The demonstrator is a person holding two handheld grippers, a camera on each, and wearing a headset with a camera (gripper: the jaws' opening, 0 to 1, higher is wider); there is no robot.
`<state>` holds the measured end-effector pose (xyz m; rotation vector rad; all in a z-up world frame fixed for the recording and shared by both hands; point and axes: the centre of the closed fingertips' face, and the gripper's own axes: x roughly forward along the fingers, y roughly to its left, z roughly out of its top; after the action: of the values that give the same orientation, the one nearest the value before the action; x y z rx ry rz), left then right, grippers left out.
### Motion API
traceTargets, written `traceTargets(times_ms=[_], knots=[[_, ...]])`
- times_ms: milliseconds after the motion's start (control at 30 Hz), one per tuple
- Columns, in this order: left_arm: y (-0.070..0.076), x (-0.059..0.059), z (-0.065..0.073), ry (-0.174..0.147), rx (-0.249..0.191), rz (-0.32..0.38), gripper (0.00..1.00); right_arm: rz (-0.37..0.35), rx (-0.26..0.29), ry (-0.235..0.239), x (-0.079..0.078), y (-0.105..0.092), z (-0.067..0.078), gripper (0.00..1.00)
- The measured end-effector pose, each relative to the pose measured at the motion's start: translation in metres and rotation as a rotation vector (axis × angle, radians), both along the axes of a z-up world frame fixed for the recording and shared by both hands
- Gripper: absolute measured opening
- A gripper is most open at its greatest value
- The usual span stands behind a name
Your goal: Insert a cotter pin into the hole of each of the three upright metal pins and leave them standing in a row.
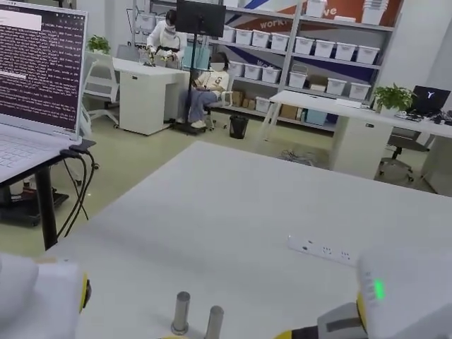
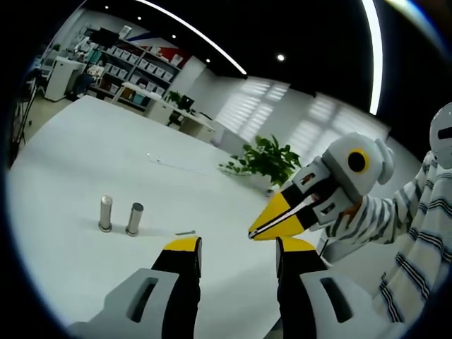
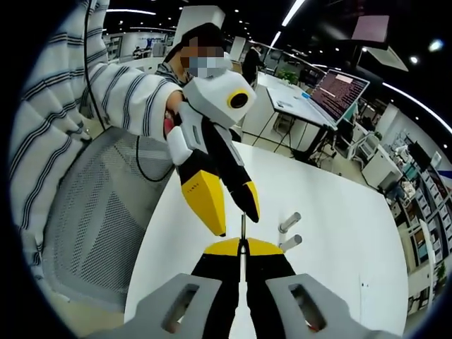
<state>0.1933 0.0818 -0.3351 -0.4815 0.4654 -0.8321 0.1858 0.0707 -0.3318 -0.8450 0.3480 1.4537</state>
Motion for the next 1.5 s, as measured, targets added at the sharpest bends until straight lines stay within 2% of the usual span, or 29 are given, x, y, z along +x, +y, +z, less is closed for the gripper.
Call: traceTargets(times_ms=[367,600,1067,1300,1500], knots=[[-0.004,-0.003,0.003,-0.01,-0.019,-0.02,0.28,0.018,-0.009,-0.018,0.001,0.002,0.0,0.0],[-0.004,-0.005,0.006,-0.021,-0.019,-0.026,0.25,0.029,-0.01,-0.031,0.0,0.005,0.001,0.0],[-0.005,-0.007,0.011,-0.021,-0.052,-0.041,0.12,0.064,-0.033,-0.057,-0.004,0.008,-0.002,0.0],[-0.005,-0.009,0.008,0.002,-0.059,-0.037,0.07,0.081,-0.05,-0.087,-0.006,0.009,-0.002,0.0],[-0.003,-0.009,0.005,0.042,-0.066,-0.025,0.03,0.096,-0.061,-0.107,-0.007,0.01,-0.003,0.0]])
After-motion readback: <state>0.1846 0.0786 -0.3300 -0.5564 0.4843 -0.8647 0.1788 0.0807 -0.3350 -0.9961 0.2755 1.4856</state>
